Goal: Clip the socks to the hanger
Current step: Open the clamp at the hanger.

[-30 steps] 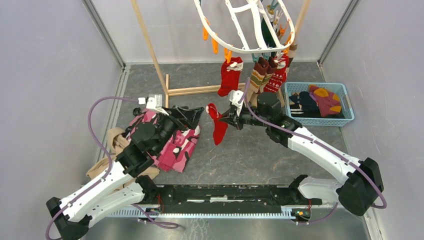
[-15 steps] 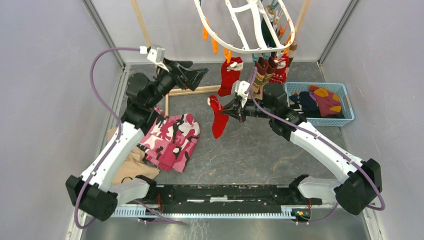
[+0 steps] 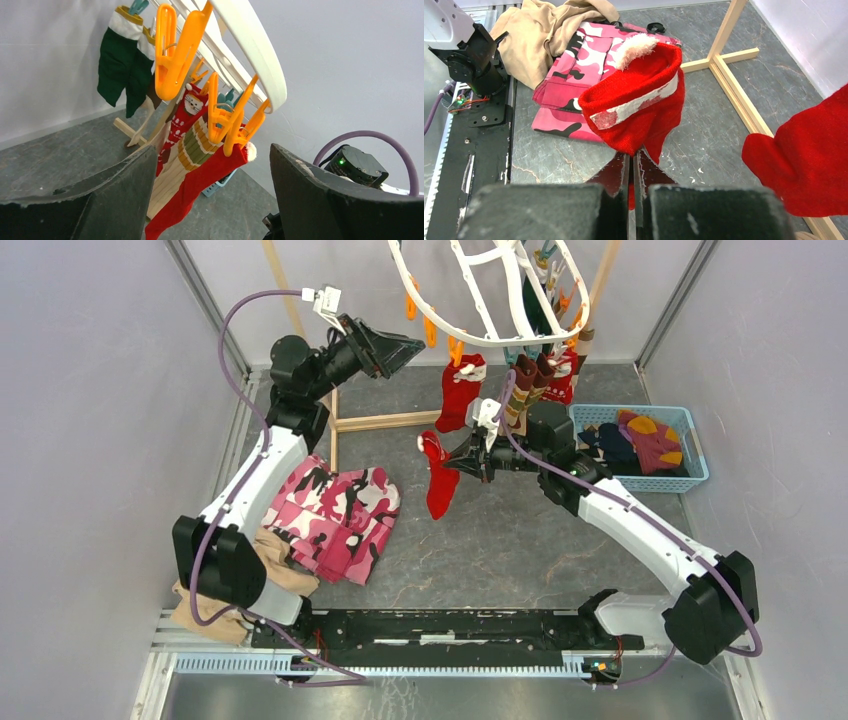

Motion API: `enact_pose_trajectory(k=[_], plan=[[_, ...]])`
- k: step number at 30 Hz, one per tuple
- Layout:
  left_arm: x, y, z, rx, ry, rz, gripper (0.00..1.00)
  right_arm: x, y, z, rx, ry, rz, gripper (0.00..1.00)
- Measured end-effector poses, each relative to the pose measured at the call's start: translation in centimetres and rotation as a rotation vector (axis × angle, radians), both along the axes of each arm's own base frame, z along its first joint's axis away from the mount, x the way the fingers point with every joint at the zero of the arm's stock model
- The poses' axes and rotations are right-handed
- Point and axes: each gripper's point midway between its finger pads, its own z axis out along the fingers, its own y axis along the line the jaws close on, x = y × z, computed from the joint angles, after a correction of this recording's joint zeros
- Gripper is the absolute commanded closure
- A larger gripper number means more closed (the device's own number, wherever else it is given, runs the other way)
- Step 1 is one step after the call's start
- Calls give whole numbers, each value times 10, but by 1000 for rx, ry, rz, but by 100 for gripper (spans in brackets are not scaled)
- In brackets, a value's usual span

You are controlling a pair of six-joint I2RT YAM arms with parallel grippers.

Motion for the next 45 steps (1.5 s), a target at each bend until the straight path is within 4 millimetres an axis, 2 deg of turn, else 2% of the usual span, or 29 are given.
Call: enact_pose_trajectory(k=[18,25,34,45], plan=[[13,-20,15,-51,-21,-128,33,1,1,-7,-6,27,13,100],[13,-29,22,-56,-39,-164,38,1,1,-8,-6,28,12,100],[17,-42,18,-62,-18,-195,47,2,1,-8,-6,28,12,100],[14,-43,31,-72,-43,-199,48,3,0,-7,-6,28,7,100]])
